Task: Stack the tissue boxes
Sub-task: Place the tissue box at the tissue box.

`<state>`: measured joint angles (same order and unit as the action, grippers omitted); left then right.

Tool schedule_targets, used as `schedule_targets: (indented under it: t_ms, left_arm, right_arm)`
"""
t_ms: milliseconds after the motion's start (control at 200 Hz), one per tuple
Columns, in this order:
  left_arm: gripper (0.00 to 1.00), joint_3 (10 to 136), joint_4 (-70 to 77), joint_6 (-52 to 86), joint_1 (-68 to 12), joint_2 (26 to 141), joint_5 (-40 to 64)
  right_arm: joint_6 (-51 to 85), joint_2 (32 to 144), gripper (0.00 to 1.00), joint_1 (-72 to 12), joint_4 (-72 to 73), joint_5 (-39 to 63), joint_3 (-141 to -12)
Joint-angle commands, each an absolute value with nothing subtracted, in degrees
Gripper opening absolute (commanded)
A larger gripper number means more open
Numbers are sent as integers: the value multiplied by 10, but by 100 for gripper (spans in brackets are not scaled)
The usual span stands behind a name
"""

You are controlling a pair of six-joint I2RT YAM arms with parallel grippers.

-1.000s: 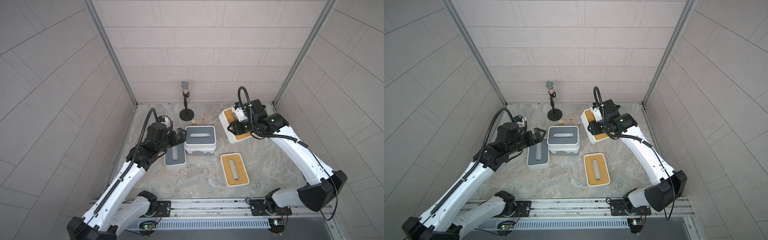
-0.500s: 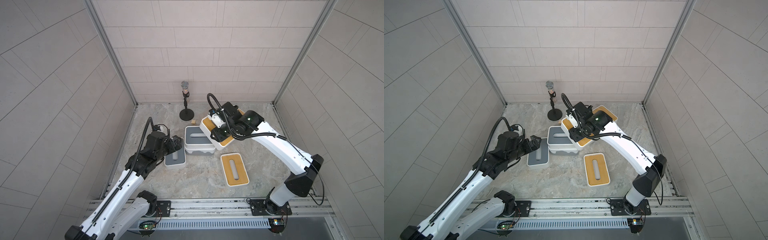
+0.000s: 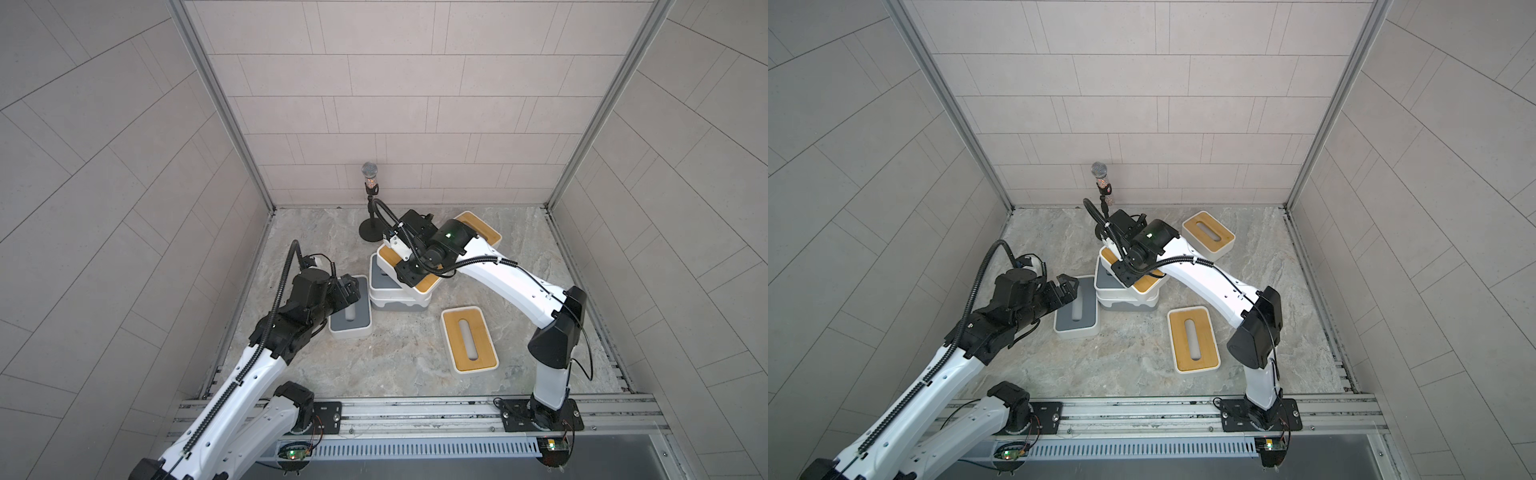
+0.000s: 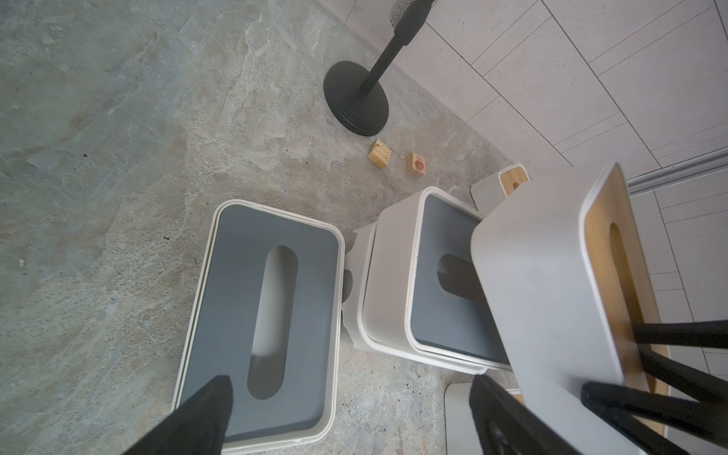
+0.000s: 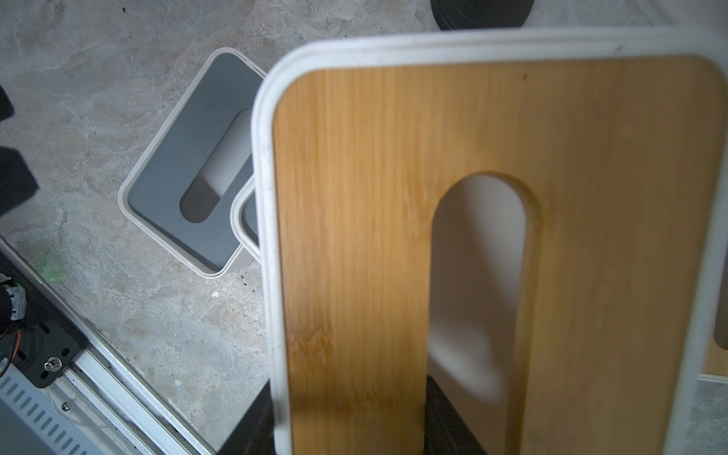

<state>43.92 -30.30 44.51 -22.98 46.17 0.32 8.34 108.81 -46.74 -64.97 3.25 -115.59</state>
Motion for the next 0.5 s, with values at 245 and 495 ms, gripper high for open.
schedule_targets:
  t_ms: [245,495]
  left_arm:
    - [100,431,-289,454,-227,472,3]
    - [100,432,-282,457,-228,479,9]
  right_arm:
    - [67,1132,40,-475,-662,12,-1207]
    - [66,1150,54,-477,-678,0,-1218]
